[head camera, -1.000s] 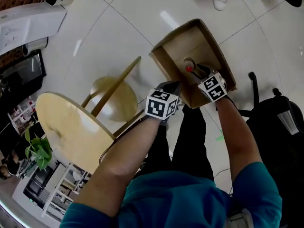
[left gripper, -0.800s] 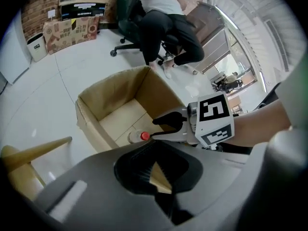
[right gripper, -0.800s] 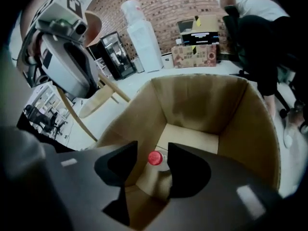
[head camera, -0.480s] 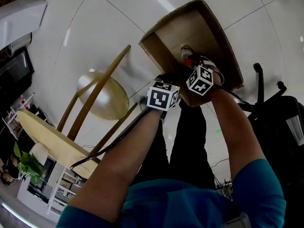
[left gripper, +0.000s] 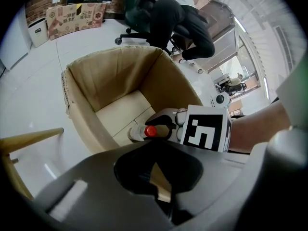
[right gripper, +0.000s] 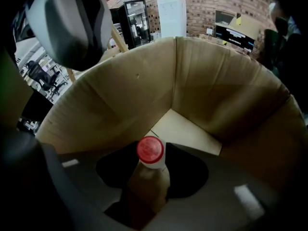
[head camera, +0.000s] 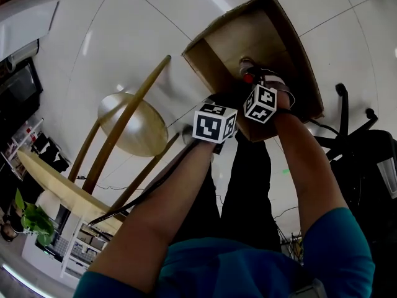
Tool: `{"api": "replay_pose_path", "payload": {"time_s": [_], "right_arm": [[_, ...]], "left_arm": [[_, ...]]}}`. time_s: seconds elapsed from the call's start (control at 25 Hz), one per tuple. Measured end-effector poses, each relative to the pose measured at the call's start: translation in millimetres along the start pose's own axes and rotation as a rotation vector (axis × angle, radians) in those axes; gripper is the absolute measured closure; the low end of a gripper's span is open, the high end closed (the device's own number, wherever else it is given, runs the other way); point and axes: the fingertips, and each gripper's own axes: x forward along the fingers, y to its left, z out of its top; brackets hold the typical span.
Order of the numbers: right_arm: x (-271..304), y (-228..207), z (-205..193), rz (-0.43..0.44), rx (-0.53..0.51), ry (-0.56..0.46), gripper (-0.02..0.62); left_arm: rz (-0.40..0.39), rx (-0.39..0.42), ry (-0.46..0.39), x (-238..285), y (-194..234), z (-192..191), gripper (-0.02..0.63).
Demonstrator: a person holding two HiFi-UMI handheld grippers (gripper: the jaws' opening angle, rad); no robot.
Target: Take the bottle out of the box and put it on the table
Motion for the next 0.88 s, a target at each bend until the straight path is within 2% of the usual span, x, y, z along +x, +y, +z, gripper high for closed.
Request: {"api": "replay_pose_path", "payload": {"time_s": [0.2, 0.4, 0.56, 0.76, 0.88], "right_arm": [[-8, -11, 2, 0.004, 0.015, -0.011, 0.443], [-38, -7, 10, 0.026, 0.024, -0.008, 0.445], [-80, -13, 25, 0.0, 0.061, -0.027, 0.445], [-155, 0, 46, 0.015, 0.125, -0.049, 0.445], [-194, -28, 61, 0.022, 0.112, -0.062, 0.445]], "left_arm": [[0.01, -0.007, -0.015, -1, 5, 5, 0.604], [0.002, -0.01, -0.038, -27, -12, 11, 0.604], [0.0, 0.023, -0.089, -61, -33, 38, 0.604], [-0.009, 0.078, -0.142, -128, -80, 71, 0.604], [0.003, 0.082, -0.201, -155, -100, 115, 0.604]]}}
